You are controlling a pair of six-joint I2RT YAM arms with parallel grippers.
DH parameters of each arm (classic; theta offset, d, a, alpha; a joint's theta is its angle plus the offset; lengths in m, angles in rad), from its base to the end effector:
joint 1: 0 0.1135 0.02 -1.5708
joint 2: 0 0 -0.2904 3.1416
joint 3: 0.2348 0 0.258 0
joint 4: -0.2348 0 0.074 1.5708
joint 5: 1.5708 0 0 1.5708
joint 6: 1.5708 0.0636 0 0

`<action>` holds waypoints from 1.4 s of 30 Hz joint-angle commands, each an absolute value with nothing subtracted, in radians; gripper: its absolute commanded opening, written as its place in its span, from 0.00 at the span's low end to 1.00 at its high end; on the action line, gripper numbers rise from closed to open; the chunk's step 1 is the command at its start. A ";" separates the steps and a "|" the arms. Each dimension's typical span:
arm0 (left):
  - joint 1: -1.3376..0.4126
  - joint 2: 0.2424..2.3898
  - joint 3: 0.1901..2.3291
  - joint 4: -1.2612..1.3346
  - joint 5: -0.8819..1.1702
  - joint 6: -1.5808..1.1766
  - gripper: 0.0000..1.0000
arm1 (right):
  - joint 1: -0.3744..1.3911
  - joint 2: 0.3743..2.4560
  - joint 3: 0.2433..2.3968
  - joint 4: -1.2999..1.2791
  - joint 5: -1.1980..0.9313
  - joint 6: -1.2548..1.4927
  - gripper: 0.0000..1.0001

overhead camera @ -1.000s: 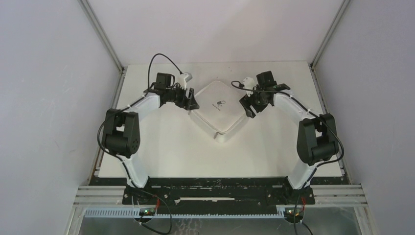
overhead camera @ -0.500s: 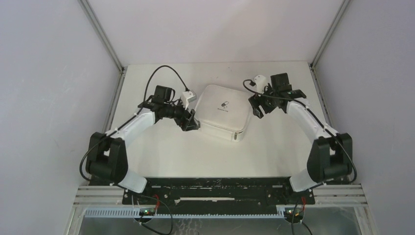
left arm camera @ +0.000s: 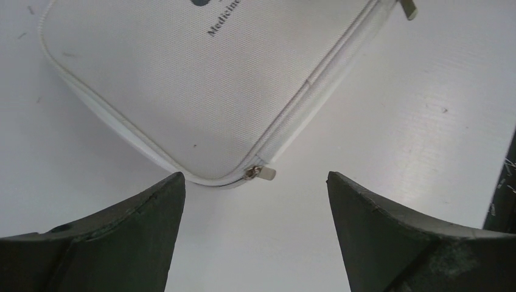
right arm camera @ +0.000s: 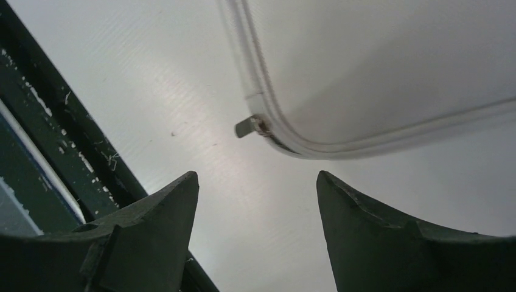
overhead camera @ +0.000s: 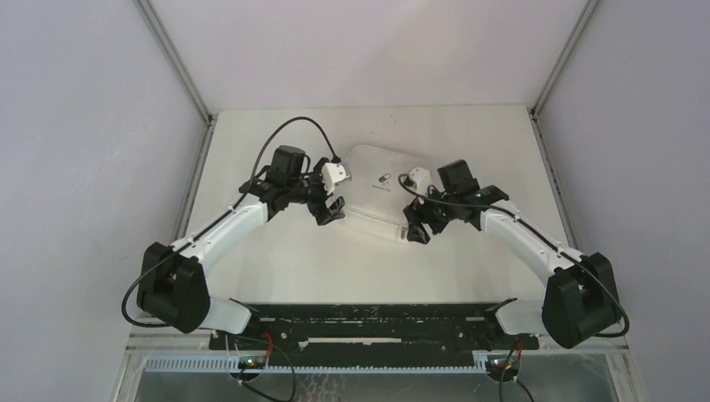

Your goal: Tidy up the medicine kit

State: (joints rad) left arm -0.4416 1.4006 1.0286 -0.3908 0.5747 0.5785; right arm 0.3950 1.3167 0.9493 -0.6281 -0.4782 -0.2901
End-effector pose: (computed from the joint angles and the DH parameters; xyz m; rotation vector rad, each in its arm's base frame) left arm 0.2731 -0.1674 0.2764 1.3388 1.8143 -0.5942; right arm 0.2414 0.1323 0.2510 -1.0173 2.3118 0.6523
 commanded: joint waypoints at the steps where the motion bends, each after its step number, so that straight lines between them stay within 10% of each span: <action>1: -0.442 1.377 1.021 -0.288 0.505 0.591 0.90 | 0.471 1.301 0.910 -0.531 -0.432 -0.189 0.71; 21: -0.442 1.325 0.926 -0.195 0.400 0.572 0.92 | 0.558 1.446 0.956 -0.419 -0.065 -0.030 0.56; 42: -0.441 1.400 0.998 -0.188 0.428 0.589 0.93 | 0.360 1.532 1.067 -0.381 -0.161 -0.117 0.50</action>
